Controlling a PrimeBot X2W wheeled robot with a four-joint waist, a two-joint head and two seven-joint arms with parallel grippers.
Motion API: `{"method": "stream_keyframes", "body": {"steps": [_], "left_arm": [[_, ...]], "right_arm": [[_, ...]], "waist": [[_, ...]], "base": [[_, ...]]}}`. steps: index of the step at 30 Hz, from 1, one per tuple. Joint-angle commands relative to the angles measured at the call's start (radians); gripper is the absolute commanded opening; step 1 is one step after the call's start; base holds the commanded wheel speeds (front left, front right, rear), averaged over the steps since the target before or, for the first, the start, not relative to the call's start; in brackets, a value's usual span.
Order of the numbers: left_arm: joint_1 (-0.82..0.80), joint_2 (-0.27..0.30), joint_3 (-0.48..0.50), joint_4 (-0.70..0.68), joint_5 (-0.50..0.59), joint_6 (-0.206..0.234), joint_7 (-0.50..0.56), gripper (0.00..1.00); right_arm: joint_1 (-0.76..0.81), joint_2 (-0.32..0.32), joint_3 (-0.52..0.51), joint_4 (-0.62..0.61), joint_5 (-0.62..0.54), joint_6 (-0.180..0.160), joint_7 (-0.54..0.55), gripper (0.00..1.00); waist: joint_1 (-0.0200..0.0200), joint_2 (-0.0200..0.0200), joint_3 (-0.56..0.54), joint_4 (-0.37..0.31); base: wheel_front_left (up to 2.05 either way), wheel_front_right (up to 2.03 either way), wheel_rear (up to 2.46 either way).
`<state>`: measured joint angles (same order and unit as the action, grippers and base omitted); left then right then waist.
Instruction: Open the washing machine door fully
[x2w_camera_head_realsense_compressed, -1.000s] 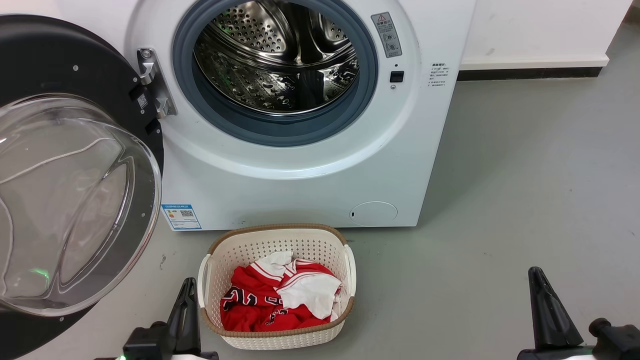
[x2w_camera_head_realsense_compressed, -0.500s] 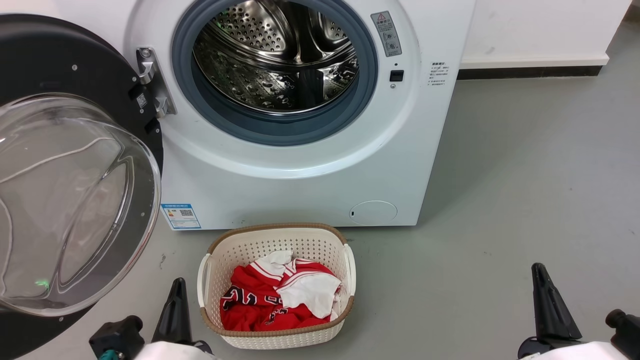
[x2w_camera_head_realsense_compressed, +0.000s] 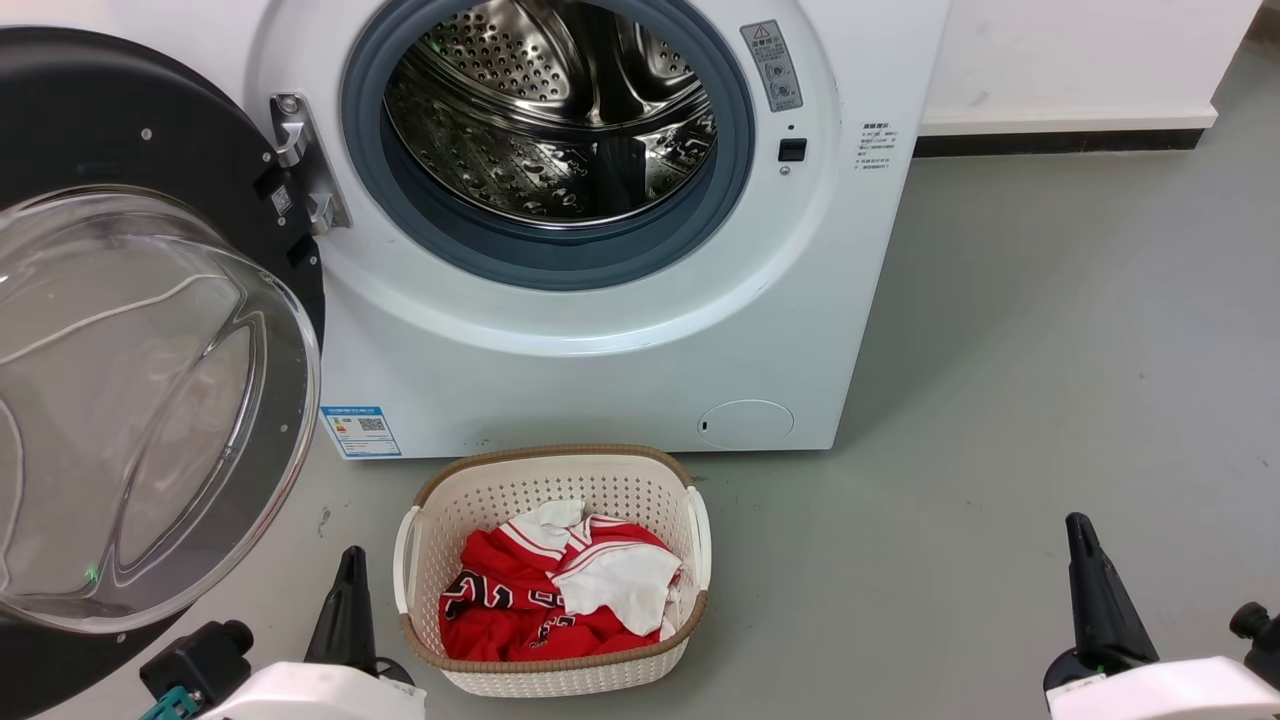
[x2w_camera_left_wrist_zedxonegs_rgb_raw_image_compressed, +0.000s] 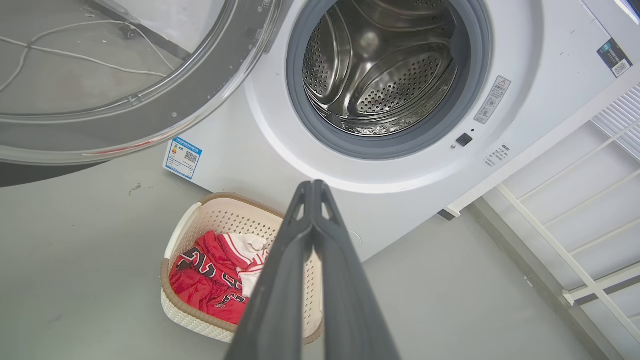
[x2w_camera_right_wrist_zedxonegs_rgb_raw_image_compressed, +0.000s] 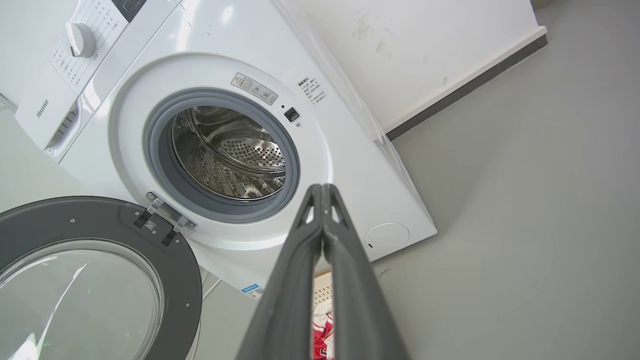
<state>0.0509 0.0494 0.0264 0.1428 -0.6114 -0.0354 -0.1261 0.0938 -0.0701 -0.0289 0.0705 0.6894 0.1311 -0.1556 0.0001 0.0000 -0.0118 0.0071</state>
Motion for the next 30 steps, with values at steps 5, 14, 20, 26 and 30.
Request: {"method": "stream_keyframes", "body": {"steps": [5,14,20,26,30], "left_arm": [[-0.039,0.001,0.012,0.002,-0.108,-0.012,0.024,0.0],[-0.057,0.001,0.023,0.016,-0.235,-0.024,0.056,0.0],[-0.07,0.001,0.03,0.025,-0.314,-0.032,0.074,0.0],[-0.08,0.001,0.036,0.033,-0.389,-0.039,0.093,0.0],[-0.088,0.001,0.04,0.039,-0.436,-0.045,0.105,0.0]], "right_arm": [[-0.042,-0.012,-0.002,0.009,0.107,0.0,0.023,0.0],[-0.066,-0.015,-0.005,0.032,0.232,0.0,0.051,0.0],[-0.079,-0.016,-0.007,0.046,0.308,0.0,0.069,0.0],[-0.093,-0.016,-0.01,0.06,0.38,0.0,0.086,0.0],[-0.103,-0.016,-0.012,0.068,0.425,0.0,0.097,0.0]], "waist": [[-0.0001,0.0,0.001,0.0],[-0.0001,0.0,0.002,-0.001],[-0.0001,0.0,0.003,-0.002],[-0.0001,0.0,0.004,-0.002],[-0.0001,0.0,0.005,-0.002]], "base": [[0.0,0.0,0.0],[0.0,0.0,0.0],[0.0,0.0,0.0],[0.0,0.0,0.0],[0.0,0.0,0.0]]}}
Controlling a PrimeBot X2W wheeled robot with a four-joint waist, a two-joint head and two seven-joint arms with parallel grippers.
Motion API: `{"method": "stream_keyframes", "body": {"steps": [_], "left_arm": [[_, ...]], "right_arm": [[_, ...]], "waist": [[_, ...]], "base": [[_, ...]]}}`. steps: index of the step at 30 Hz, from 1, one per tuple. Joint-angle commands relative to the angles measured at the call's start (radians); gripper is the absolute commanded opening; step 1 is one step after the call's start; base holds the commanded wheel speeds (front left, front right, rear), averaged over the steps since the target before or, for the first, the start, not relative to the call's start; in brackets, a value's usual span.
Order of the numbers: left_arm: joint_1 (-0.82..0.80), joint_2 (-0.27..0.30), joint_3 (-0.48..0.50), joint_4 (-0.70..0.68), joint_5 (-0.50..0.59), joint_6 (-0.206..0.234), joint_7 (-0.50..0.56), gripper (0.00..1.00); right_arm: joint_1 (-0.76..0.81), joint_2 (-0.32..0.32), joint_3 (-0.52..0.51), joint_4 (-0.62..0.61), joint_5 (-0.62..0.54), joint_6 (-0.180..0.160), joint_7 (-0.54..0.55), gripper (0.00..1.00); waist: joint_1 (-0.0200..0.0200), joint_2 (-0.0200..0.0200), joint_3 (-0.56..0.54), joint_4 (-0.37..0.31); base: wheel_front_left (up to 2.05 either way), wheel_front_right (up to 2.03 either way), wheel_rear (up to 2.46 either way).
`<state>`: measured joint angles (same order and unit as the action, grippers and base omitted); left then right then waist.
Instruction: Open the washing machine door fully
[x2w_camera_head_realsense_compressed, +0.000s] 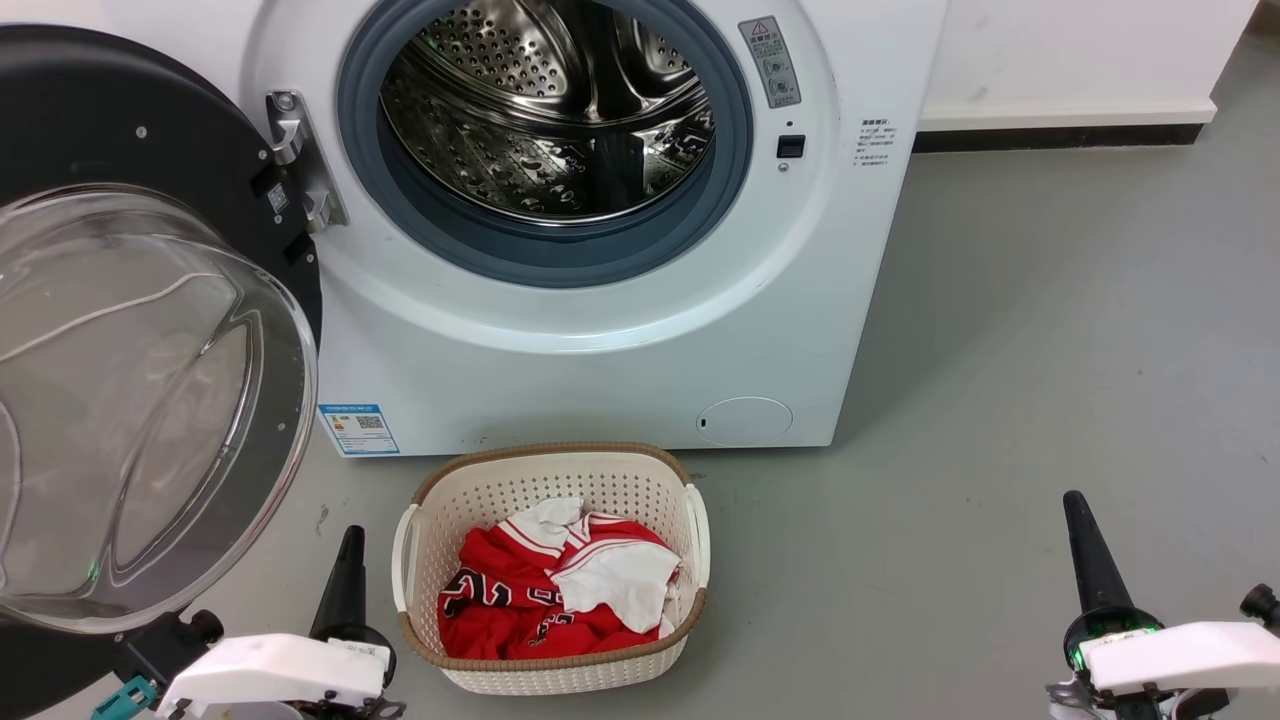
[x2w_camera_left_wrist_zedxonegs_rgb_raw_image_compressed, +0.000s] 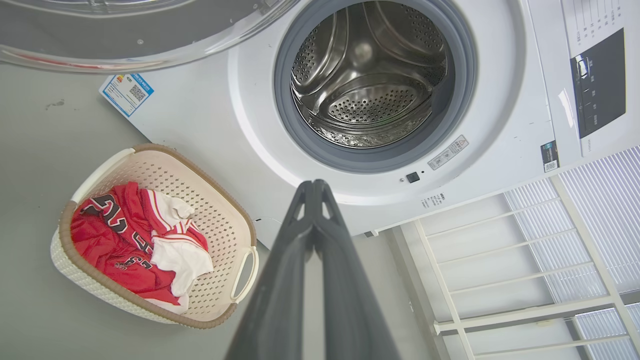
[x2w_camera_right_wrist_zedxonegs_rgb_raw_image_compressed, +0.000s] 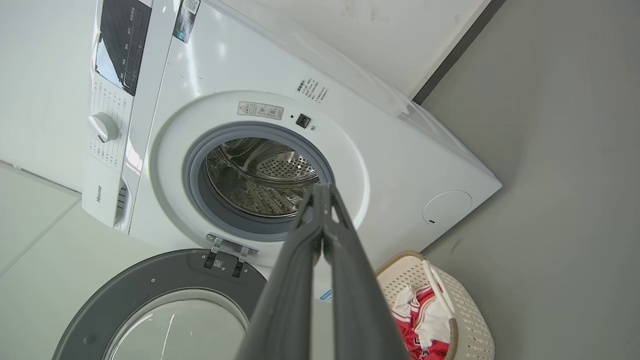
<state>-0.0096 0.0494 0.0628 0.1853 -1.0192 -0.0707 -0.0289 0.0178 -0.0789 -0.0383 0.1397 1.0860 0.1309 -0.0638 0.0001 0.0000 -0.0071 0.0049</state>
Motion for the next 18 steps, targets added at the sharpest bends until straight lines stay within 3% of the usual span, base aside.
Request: {"method": "stream_keyframes", "body": {"steps": [1,18], "left_arm": [[-0.029,0.001,0.005,-0.003,-0.04,-0.011,0.01,0.0],[-0.053,0.001,0.02,0.017,-0.212,-0.027,0.052,0.0]], "right_arm": [[-0.029,-0.008,-0.003,0.001,0.04,0.0,0.009,0.0],[-0.061,-0.007,-0.012,0.033,0.203,0.0,0.05,0.0]], "waist": [[-0.0001,0.0,0.0,0.0],[-0.0001,0.0,0.003,-0.001]], "base": [[0.0,0.0,0.0],[0.0,0.0,0.0]]}}
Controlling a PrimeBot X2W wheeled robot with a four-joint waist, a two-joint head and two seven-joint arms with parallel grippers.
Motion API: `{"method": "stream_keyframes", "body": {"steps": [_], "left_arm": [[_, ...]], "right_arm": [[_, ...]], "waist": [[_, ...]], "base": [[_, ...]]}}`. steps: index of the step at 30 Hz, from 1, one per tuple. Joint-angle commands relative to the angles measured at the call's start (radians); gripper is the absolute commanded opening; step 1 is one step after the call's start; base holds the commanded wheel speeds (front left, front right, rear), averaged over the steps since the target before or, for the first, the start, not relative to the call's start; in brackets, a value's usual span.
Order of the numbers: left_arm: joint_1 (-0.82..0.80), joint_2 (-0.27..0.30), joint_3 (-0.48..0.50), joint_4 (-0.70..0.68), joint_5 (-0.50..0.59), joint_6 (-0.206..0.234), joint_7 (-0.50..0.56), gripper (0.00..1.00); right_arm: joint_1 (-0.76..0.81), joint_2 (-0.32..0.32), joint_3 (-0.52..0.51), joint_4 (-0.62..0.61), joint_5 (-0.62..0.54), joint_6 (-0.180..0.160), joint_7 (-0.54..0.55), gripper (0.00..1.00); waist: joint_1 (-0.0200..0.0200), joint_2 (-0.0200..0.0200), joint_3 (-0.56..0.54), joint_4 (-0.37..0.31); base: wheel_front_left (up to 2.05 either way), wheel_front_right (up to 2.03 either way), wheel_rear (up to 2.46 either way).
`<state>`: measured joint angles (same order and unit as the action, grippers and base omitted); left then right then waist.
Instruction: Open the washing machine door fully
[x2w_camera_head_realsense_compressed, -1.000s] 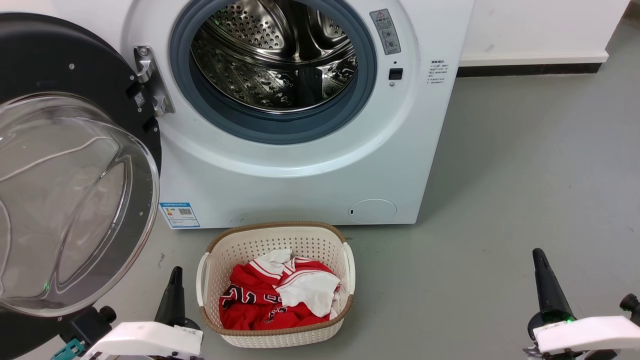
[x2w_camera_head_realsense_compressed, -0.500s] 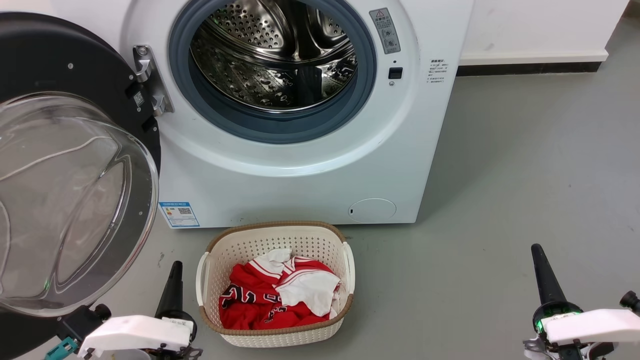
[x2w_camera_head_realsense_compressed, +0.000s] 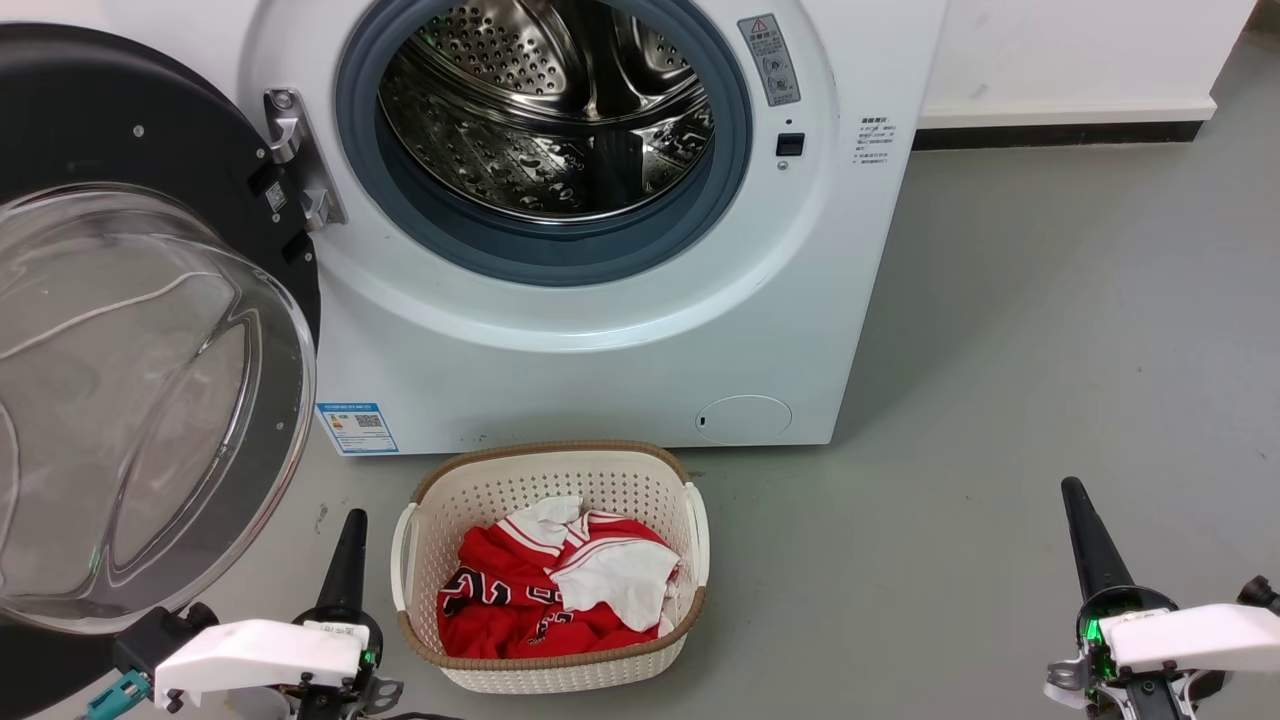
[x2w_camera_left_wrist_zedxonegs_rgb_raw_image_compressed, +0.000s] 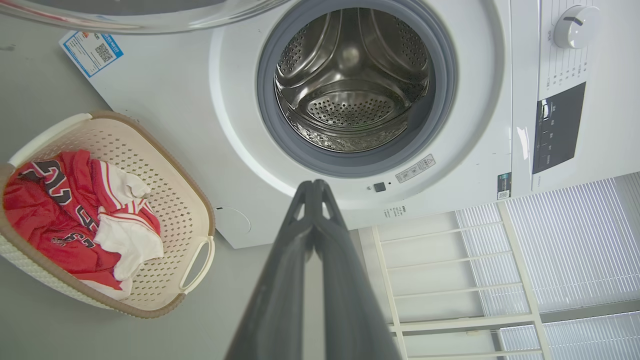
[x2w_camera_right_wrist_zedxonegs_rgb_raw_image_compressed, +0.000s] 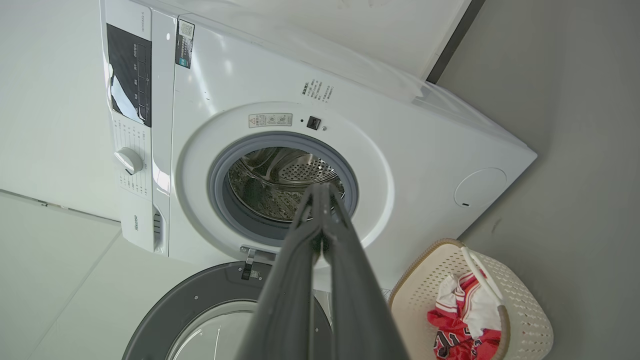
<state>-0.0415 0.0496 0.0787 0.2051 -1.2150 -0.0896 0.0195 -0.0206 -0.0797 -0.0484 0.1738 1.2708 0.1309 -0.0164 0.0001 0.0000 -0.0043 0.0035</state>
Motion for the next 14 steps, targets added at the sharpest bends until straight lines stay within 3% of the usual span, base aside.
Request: {"method": "stream_keyframes", "body": {"steps": [1,14], "left_arm": [[-0.022,0.001,0.005,-0.002,-0.026,-0.009,0.006,0.0],[-0.044,0.001,0.018,0.017,-0.184,-0.024,0.045,0.0]], "right_arm": [[-0.024,-0.006,-0.003,0.001,0.027,0.0,0.006,0.0],[-0.054,-0.003,-0.013,0.031,0.174,0.0,0.046,0.0]], "waist": [[-0.0001,0.0,0.0,0.0],[-0.0001,0.0,0.003,-0.001]], "base": [[0.0,0.0,0.0],[0.0,0.0,0.0]]}}
